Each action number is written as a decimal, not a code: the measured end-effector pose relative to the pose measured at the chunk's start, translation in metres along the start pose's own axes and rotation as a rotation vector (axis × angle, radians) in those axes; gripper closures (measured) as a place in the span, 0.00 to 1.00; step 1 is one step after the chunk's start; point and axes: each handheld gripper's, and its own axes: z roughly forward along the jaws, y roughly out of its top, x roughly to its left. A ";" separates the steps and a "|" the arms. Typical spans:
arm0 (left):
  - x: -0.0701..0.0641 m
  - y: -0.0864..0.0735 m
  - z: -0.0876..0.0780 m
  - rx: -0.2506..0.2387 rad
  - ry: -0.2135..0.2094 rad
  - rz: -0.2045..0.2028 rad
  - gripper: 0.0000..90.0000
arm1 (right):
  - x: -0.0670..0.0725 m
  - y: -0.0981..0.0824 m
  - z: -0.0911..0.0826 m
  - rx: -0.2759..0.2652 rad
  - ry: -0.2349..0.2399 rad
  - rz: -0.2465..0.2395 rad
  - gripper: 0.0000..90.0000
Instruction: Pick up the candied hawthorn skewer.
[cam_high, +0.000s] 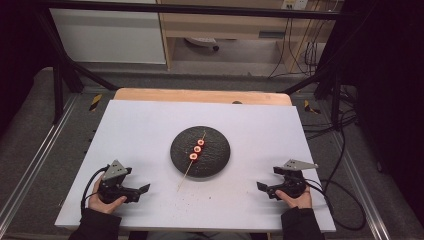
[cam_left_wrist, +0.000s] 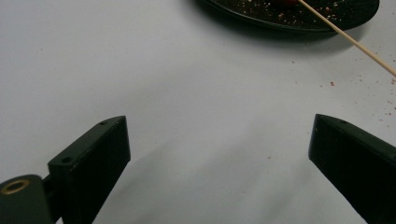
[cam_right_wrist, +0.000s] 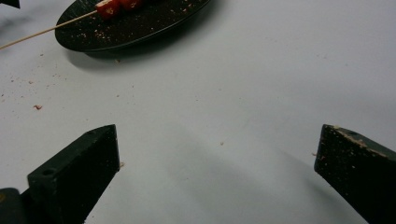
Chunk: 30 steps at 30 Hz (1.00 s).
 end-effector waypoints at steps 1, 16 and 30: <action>0.000 0.000 0.000 0.001 0.000 -0.001 0.06 | 0.000 0.000 0.000 0.002 0.000 0.002 0.01; -0.009 0.006 0.002 0.000 -0.003 0.011 0.06 | 0.001 0.000 0.001 0.003 -0.006 0.003 0.01; -0.020 0.017 0.007 -0.001 -0.007 0.017 0.06 | 0.001 0.000 0.001 0.005 -0.011 0.001 0.01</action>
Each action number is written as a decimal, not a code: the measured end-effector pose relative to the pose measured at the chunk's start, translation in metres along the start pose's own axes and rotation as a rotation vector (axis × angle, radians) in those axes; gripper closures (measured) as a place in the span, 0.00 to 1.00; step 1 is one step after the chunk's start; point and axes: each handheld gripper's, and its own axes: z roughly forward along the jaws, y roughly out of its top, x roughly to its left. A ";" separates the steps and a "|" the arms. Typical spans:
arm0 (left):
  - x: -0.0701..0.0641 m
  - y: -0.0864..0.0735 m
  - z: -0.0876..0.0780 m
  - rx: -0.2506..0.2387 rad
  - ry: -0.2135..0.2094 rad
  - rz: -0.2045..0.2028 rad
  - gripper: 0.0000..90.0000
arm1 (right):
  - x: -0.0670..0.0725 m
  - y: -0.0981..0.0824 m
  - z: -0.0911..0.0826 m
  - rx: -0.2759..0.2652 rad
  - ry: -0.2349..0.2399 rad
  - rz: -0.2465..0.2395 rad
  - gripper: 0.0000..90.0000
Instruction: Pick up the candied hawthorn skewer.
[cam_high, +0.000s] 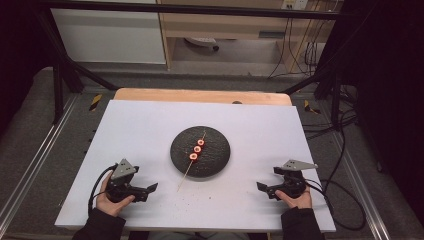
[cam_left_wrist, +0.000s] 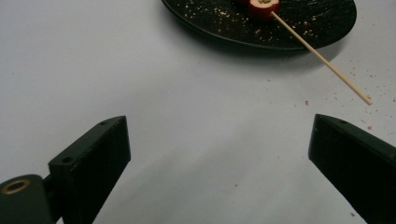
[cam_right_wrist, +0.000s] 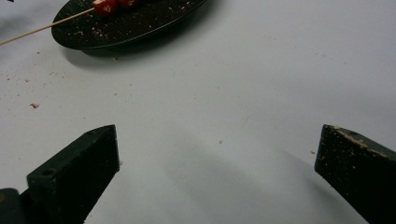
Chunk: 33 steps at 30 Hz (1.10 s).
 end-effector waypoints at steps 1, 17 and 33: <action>-0.001 0.001 0.001 0.000 0.001 -0.001 0.06 | 0.000 0.000 0.000 0.002 0.001 0.000 0.01; -0.022 0.036 0.012 0.007 0.005 0.007 0.06 | 0.000 0.000 0.000 0.008 -0.005 -0.003 0.01; -0.047 0.071 0.051 0.074 0.020 0.016 0.10 | 0.000 -0.001 0.002 0.020 -0.012 -0.008 0.01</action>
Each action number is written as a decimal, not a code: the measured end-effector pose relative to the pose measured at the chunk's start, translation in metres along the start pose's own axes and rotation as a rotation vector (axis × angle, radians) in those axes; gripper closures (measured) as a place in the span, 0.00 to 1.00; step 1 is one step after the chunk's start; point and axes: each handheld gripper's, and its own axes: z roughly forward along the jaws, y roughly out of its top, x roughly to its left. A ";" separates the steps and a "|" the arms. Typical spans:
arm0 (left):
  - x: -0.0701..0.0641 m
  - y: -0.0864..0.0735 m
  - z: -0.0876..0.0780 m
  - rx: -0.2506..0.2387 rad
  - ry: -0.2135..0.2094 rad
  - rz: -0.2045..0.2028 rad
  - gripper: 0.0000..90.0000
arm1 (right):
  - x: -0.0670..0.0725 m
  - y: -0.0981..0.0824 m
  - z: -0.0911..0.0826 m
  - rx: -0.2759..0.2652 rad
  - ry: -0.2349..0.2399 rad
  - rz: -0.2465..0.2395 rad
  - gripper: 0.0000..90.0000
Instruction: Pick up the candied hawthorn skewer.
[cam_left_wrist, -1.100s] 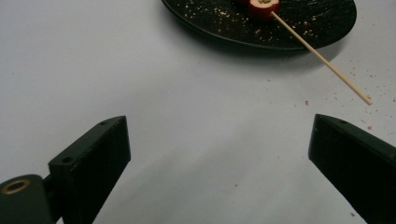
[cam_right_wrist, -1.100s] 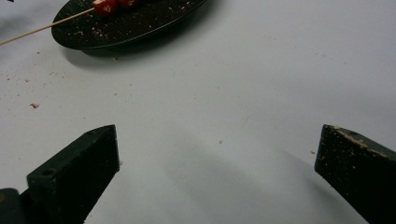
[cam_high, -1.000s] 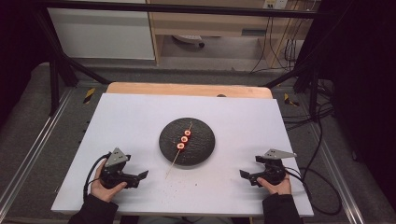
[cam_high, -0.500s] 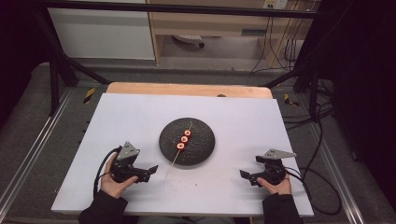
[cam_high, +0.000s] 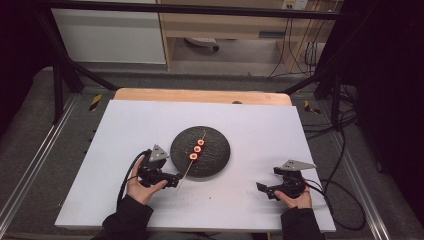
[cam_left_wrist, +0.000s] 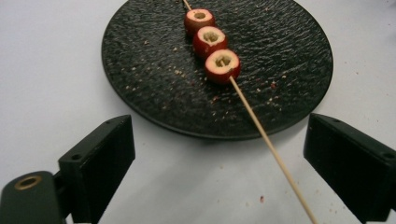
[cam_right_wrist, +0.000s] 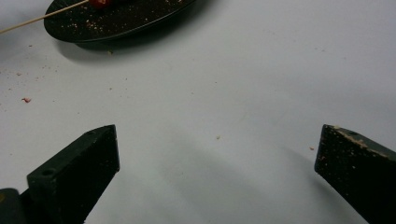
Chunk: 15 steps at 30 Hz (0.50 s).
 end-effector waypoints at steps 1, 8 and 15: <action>-0.001 0.002 0.002 0.007 0.003 0.000 0.11 | 0.000 0.000 0.000 0.002 0.001 -0.001 0.01; -0.010 0.014 0.017 0.043 0.020 -0.013 0.23 | 0.000 0.000 0.000 0.003 0.001 0.000 0.01; -0.018 0.023 0.029 0.093 0.051 0.002 0.42 | 0.000 0.000 0.000 0.002 0.002 -0.001 0.01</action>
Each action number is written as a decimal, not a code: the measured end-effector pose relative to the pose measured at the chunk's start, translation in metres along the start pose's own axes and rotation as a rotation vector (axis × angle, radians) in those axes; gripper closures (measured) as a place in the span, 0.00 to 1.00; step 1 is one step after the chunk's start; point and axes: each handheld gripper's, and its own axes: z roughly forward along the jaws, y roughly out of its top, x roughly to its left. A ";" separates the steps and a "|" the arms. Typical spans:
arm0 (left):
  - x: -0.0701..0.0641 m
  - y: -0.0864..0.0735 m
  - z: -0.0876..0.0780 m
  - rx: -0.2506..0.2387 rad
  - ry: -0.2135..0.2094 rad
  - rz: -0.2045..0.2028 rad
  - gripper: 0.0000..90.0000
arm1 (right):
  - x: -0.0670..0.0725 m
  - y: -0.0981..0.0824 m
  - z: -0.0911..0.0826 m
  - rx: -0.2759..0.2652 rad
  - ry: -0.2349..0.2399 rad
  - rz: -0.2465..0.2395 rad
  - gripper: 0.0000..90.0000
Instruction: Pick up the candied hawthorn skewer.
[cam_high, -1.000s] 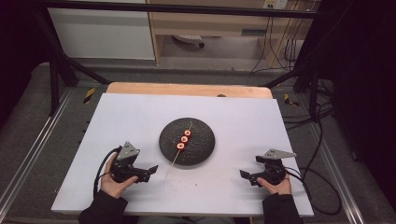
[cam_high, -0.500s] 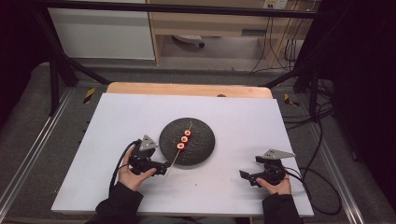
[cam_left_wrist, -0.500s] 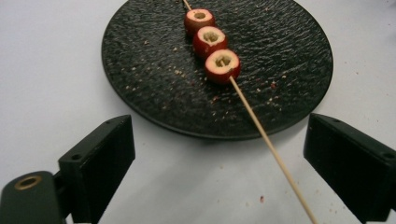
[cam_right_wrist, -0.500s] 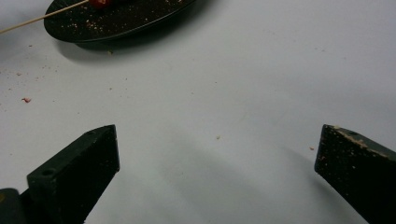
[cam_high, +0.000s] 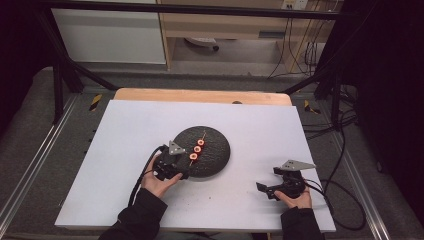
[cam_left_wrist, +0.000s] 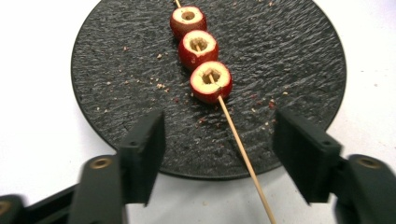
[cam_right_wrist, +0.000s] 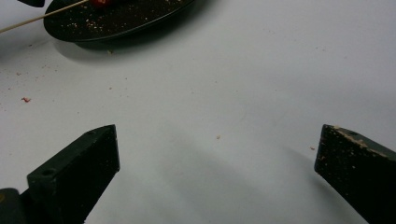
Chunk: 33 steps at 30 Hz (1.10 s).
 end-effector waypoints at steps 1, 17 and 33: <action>-0.001 0.001 0.002 0.009 0.008 0.005 0.45 | 0.000 0.000 0.000 0.000 -0.001 0.002 0.01; -0.008 0.007 0.016 0.093 0.020 -0.028 0.83 | 0.000 0.000 0.000 0.001 0.001 0.002 0.01; -0.010 0.008 0.020 0.095 0.043 -0.080 0.97 | 0.000 0.000 0.001 0.002 0.004 0.006 0.01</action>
